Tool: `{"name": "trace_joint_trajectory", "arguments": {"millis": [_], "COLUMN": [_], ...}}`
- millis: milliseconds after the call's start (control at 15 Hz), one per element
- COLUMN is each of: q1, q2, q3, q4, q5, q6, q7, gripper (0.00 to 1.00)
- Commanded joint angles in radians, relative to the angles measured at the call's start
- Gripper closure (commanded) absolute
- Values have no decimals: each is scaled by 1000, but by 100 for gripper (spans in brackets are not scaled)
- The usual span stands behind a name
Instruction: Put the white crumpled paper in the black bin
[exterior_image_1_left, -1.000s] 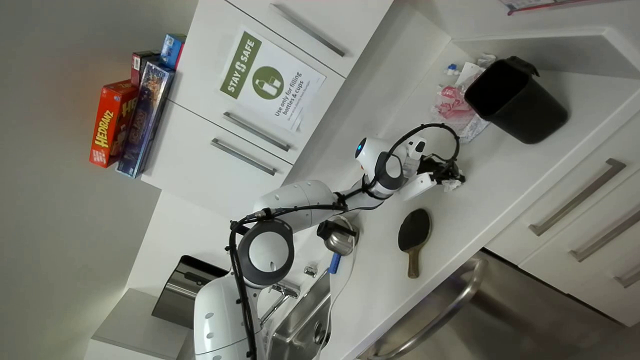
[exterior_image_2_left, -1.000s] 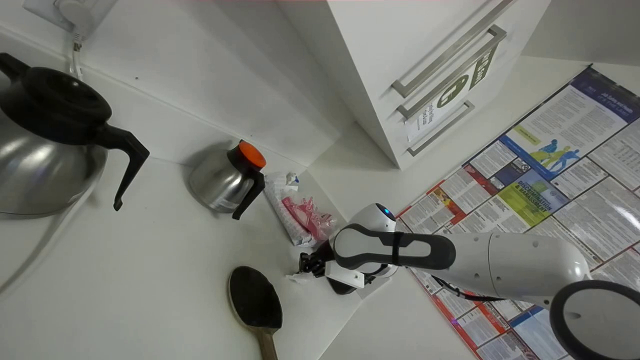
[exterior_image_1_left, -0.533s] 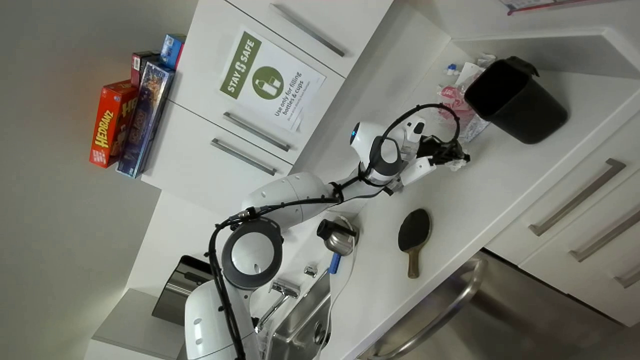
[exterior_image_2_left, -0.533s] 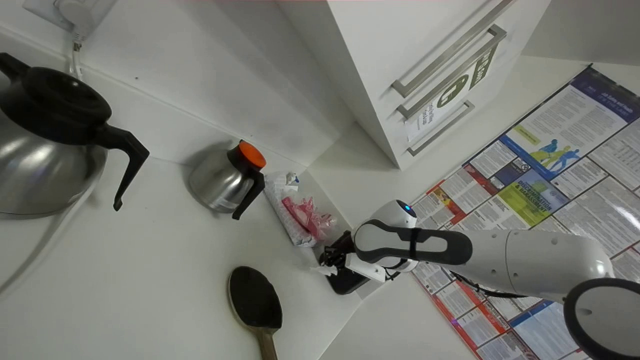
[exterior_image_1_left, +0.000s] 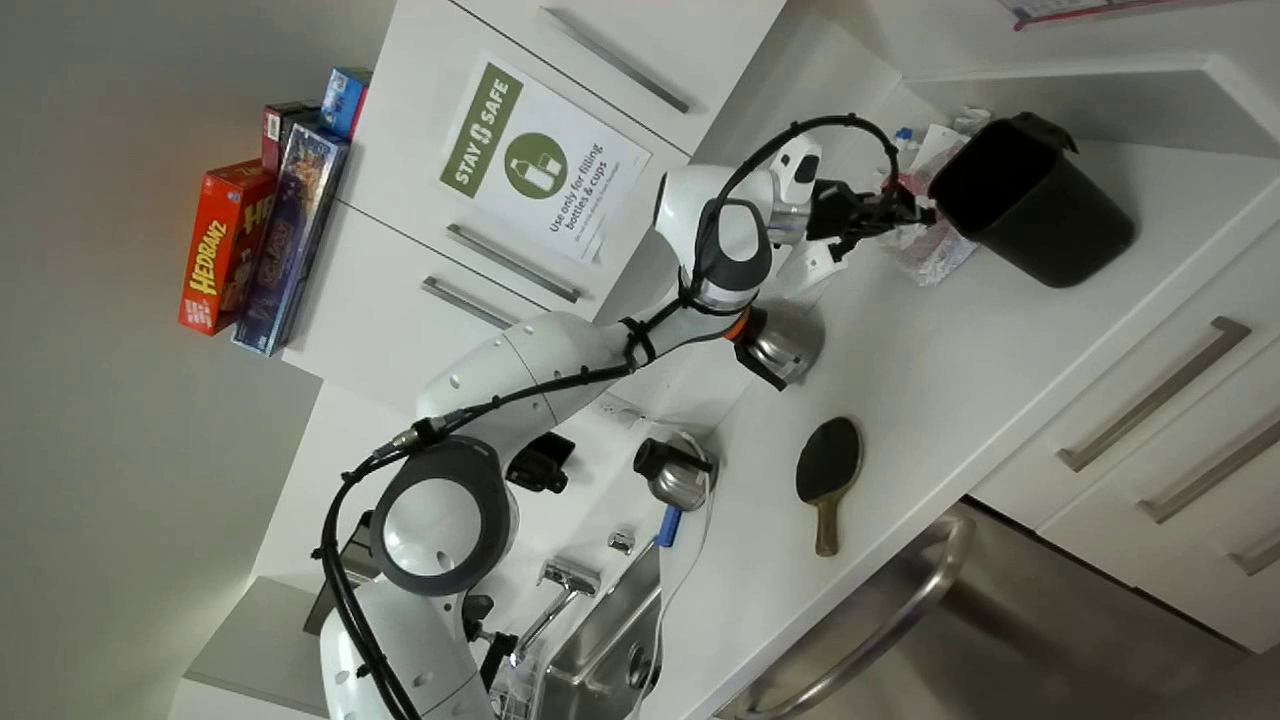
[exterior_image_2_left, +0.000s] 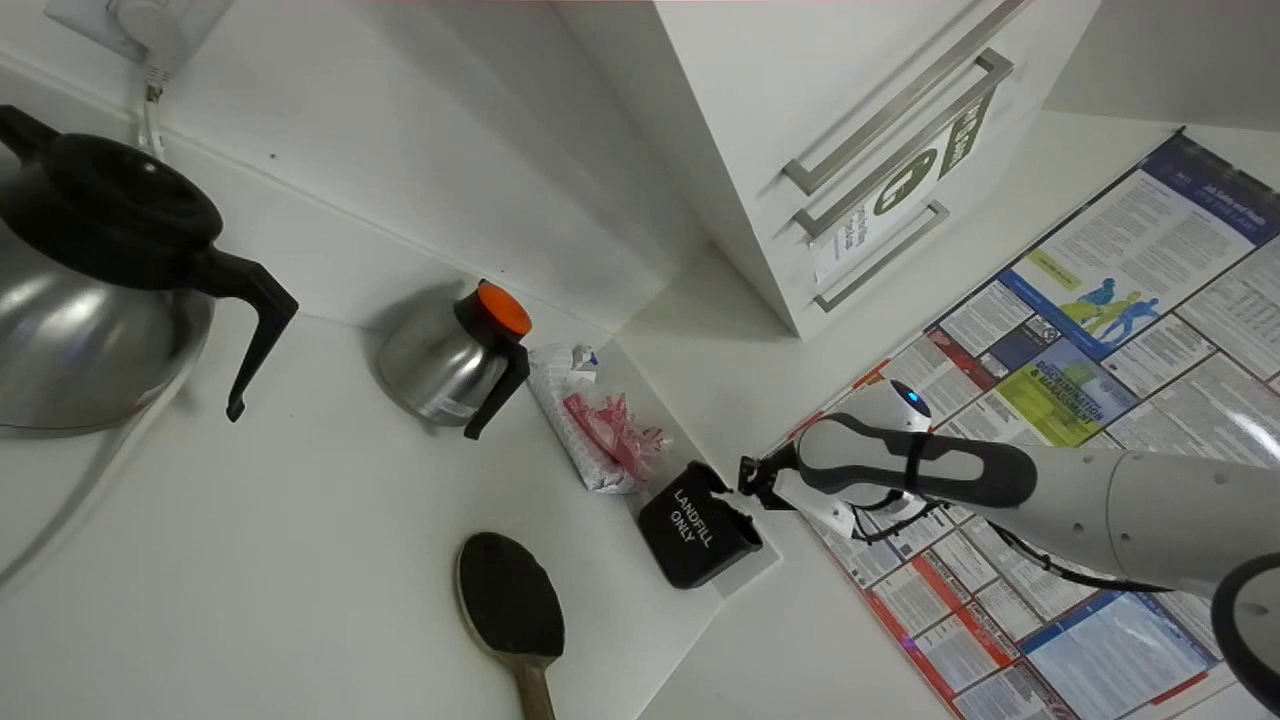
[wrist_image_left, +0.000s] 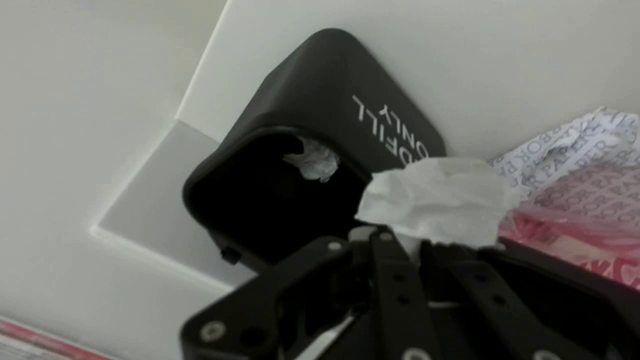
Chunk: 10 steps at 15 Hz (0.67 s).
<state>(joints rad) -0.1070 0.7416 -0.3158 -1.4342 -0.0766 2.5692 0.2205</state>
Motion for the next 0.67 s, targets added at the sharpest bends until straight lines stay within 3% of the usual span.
{"name": "trace_joint_trajectory", "arguments": {"millis": [0, 333, 400, 467, 600], "q1": [-36, -91, -97, -98, -105], "q2": [4, 107, 122, 136, 159], "q3": [-5, 3, 5, 2, 5], "q4": [52, 172, 188, 200, 224], "q5": [12, 31, 37, 41, 46], "q6": [-12, -8, -12, -11, -12], "q7": [77, 138, 138, 146, 145], "gripper": [99, 99, 89, 68, 64]}}
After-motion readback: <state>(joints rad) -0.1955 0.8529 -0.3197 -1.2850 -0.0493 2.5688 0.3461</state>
